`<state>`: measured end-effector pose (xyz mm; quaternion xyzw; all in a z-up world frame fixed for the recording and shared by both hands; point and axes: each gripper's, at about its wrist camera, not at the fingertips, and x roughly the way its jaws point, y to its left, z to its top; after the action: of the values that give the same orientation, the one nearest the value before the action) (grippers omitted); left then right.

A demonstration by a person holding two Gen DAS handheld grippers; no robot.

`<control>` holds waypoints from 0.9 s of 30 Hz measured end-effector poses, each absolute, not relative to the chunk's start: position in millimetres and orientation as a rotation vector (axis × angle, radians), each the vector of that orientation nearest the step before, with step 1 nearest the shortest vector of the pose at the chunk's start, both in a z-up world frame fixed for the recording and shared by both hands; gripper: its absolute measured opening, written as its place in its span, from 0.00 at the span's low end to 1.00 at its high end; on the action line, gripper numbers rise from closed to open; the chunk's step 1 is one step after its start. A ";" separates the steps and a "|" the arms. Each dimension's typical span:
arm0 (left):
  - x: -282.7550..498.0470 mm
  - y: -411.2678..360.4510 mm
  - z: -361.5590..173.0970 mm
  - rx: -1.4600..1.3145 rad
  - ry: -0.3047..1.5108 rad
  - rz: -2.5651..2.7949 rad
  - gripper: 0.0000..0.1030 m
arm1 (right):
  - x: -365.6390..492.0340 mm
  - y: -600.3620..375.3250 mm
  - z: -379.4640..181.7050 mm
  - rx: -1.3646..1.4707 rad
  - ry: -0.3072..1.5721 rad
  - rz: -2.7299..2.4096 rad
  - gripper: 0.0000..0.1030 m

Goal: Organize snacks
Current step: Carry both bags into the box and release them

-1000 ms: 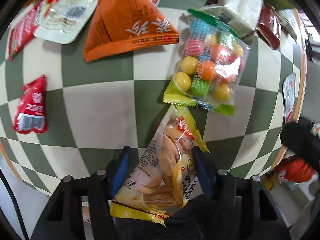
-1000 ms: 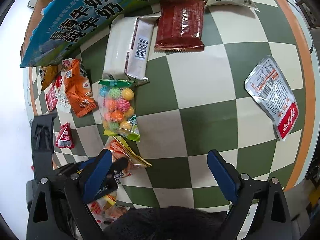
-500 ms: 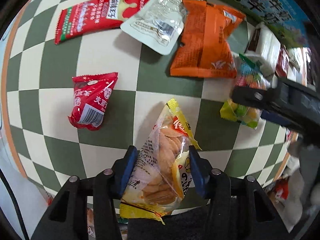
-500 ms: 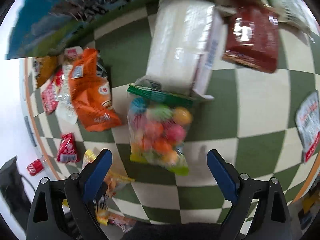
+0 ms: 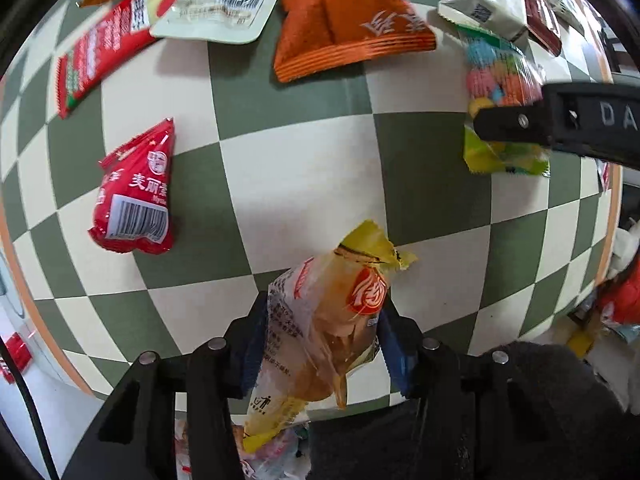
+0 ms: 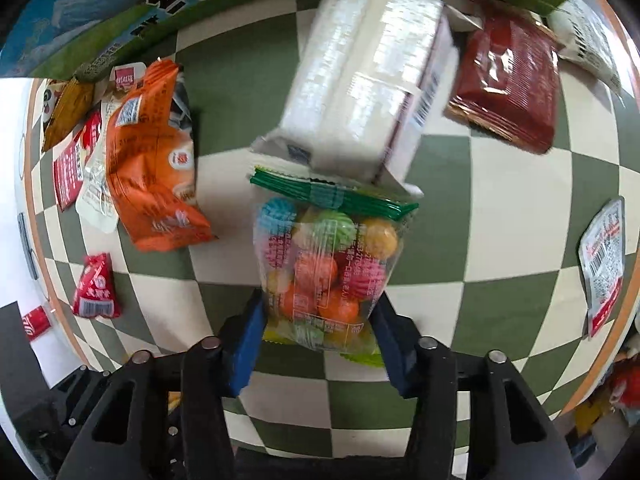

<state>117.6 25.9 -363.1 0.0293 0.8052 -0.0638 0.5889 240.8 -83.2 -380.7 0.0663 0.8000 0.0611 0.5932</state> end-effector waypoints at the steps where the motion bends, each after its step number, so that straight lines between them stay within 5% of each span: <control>1: 115.1 22.2 -361.8 0.073 1.864 -0.147 0.43 | 237.4 -85.9 -379.7 0.158 1.860 0.144 0.50; 13: 124.1 14.6 -291.7 -0.109 1.677 -0.142 0.42 | 211.7 -121.7 -336.7 0.313 1.792 0.211 0.48; 27: 305.1 53.3 -159.0 -0.235 1.474 -0.149 0.42 | 279.7 -154.8 -196.4 0.459 1.551 0.342 0.48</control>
<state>305.1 53.3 -159.0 -0.1066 0.6699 -0.0676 0.7316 279.7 -154.8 -196.4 0.2041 0.6900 0.1523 0.6775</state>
